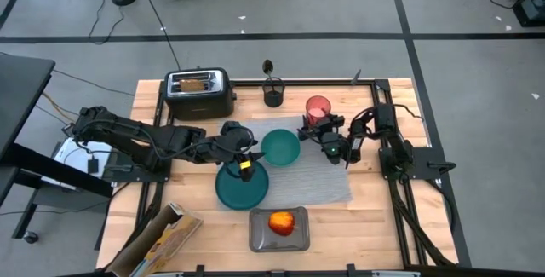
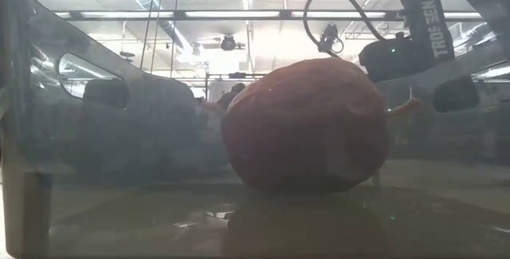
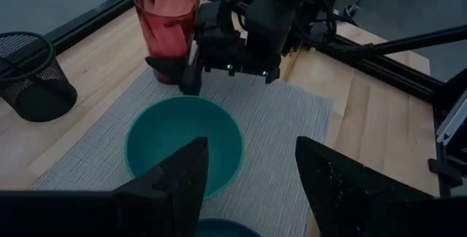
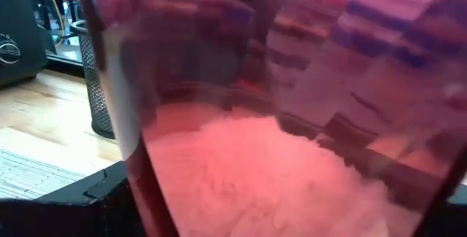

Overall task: Arrange a breakfast setting
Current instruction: Put the red cup of milk on the gray tablemat to the top right of the green bowl

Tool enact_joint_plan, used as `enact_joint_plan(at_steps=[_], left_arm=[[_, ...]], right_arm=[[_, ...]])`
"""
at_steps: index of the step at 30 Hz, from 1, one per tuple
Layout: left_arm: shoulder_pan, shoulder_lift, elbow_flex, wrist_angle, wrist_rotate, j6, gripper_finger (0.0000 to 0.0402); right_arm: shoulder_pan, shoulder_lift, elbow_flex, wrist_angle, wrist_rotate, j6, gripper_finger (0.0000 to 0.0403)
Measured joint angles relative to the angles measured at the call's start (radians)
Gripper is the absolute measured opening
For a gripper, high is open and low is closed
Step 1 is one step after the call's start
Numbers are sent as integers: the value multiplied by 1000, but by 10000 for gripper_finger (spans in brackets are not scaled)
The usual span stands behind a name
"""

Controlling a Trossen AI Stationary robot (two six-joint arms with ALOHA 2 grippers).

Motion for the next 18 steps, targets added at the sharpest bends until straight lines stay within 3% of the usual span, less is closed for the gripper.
enact_joint_plan(at_steps=[7,18], left_arm=[[0,0,0,-15,0,-12,213],[4,0,0,-88,69,-163,213]], right_arm=[[8,-16,-45,0,-7,53,391],[49,-16,-76,-13,-49,170,391]])
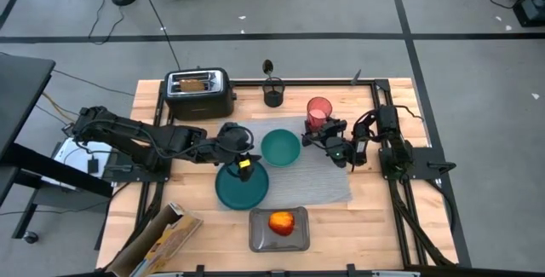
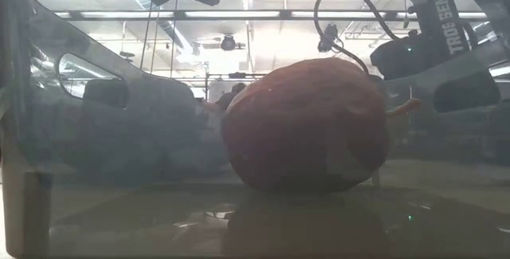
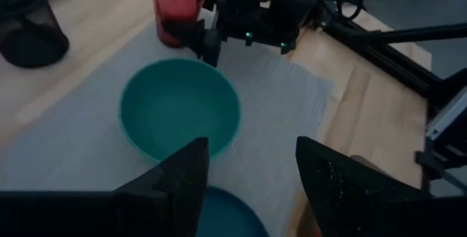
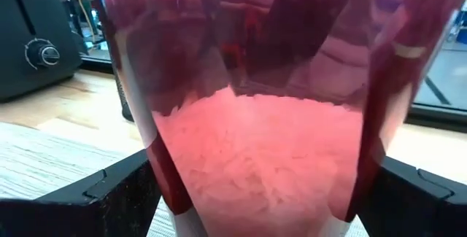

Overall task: Arrange a breakfast setting
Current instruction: Put the red cup of milk on the gray tablemat to the top right of the green bowl, then adjust the gray tablemat

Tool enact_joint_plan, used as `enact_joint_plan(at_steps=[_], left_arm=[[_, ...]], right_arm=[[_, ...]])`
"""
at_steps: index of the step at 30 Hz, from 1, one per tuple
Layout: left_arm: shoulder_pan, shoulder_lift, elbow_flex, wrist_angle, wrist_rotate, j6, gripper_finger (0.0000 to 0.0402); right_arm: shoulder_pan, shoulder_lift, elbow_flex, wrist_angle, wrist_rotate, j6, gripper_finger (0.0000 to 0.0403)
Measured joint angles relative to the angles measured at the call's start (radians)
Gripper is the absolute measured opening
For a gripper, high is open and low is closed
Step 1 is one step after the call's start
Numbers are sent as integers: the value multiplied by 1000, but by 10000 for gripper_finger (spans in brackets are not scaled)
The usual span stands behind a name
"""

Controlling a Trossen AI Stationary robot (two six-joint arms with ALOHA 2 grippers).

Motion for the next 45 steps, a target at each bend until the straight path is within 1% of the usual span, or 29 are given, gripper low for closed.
enact_joint_plan(at_steps=[4,8,12,15,18,21,24,28,30,35,39,42,45], left_arm=[[-3,0,0,-9,18,-21,213],[-3,0,0,-20,18,-22,213],[-3,0,0,-23,18,-21,213],[-3,0,0,-22,19,-5,213],[-3,0,0,-21,19,5,213],[0,0,0,-22,19,5,213],[0,0,-5,-12,18,5,213],[1,-1,-67,41,20,-27,213],[10,-1,-118,96,45,-53,213],[37,-1,-230,232,98,-80,213],[49,-1,-247,235,104,-77,212],[55,-1,-247,238,106,-55,212],[57,-1,-247,237,105,-34,212]], right_arm=[[3,0,0,-51,-12,65,391],[3,-4,-2,-104,-54,132,391],[3,-68,-11,-221,-94,194,391],[-4,-139,-19,-341,-124,240,391],[-17,-201,-25,-483,-174,289,391],[-19,-269,-34,-589,-222,332,391],[-16,-351,-39,-710,-238,351,391],[-15,-473,-39,-927,-301,422,387],[-9,-533,-39,-1047,-343,466,384],[43,-682,-38,-1301,-476,506,382],[105,-790,-13,-1557,-592,462,382],[150,-832,-11,-1689,-646,434,382],[185,-839,-11,-1747,-681,433,382]])
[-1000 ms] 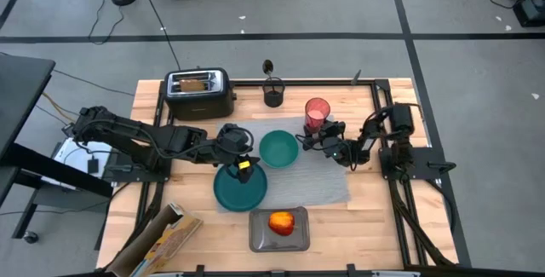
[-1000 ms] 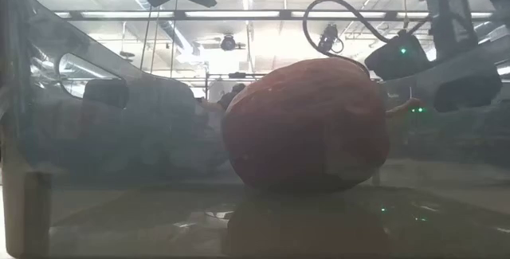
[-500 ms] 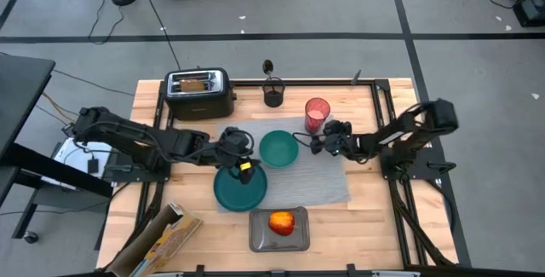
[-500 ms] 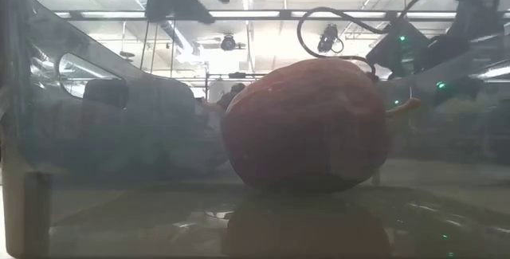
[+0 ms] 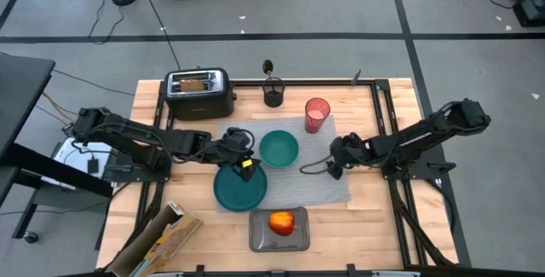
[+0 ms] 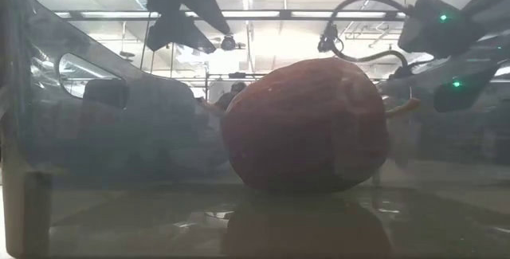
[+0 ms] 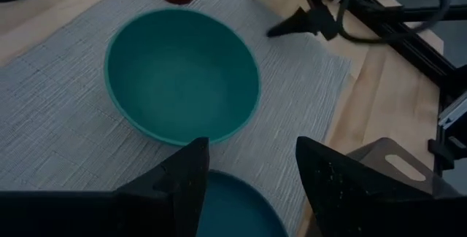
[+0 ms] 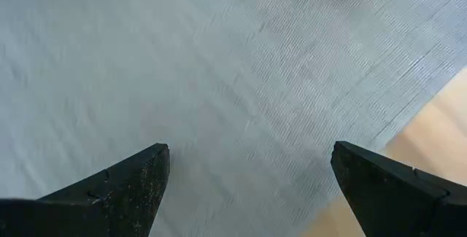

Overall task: Arrange a breakfast setting
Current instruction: Adjust the gray tablemat

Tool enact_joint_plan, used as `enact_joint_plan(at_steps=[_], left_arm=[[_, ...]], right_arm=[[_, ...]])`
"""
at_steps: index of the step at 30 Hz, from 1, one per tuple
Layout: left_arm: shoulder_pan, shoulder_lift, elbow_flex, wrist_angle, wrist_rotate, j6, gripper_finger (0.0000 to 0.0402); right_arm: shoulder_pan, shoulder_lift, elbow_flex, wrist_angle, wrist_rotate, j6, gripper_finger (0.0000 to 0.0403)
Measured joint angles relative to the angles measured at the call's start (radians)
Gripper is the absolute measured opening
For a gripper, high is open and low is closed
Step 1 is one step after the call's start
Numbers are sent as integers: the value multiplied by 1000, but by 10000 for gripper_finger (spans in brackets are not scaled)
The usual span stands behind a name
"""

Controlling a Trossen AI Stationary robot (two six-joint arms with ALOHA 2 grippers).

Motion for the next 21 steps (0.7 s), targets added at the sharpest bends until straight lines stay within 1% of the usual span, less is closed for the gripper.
enact_joint_plan(at_steps=[5,14,21], left_arm=[[9,0,0,-6,-2,8,212],[10,0,0,-5,-4,12,212],[11,0,0,3,-4,9,212]], right_arm=[[62,24,3,5,-13,44,381],[167,35,9,-8,-2,148,381],[209,38,40,-31,-57,163,381]])
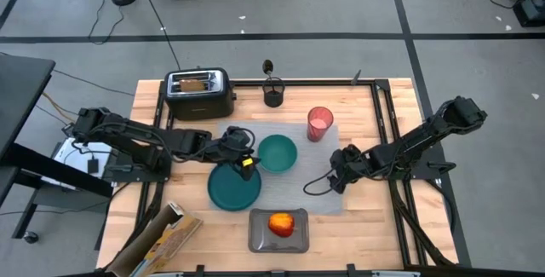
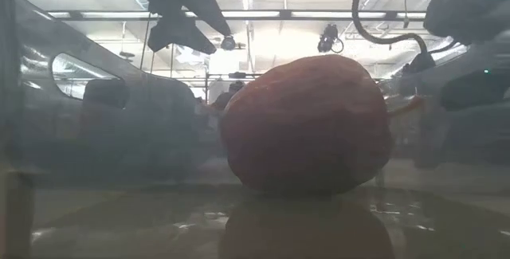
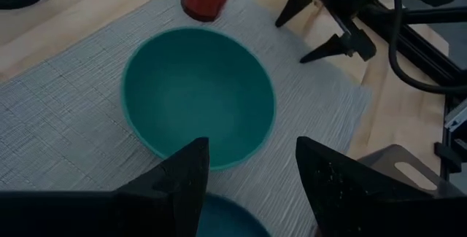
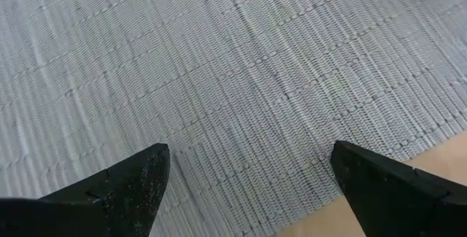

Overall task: Arrange a breakfast setting
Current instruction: Adjust the gray tablemat

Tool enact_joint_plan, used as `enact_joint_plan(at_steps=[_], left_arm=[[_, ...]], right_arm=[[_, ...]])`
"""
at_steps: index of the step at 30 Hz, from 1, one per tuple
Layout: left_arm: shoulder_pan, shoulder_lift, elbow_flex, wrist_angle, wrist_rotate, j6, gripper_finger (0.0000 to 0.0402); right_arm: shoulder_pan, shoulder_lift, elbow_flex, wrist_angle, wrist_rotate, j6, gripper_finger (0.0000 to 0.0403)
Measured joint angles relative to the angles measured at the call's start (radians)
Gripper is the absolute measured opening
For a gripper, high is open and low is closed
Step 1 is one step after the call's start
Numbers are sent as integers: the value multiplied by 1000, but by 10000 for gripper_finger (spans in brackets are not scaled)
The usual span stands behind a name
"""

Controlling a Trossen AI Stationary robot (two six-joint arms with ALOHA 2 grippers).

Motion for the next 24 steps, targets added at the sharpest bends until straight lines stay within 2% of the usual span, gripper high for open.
enact_joint_plan(at_steps=[7,13,20,24], left_arm=[[0,-9,-1,21,2,-2,212],[0,-30,8,11,32,15,212],[16,-31,8,-25,48,16,212],[13,-31,8,-33,50,19,212]], right_arm=[[10,-2,62,-91,-47,-9,381],[10,-56,145,-193,-58,-60,381],[-18,-36,91,-185,-154,-149,380],[-53,-23,69,-178,-166,-202,376]])
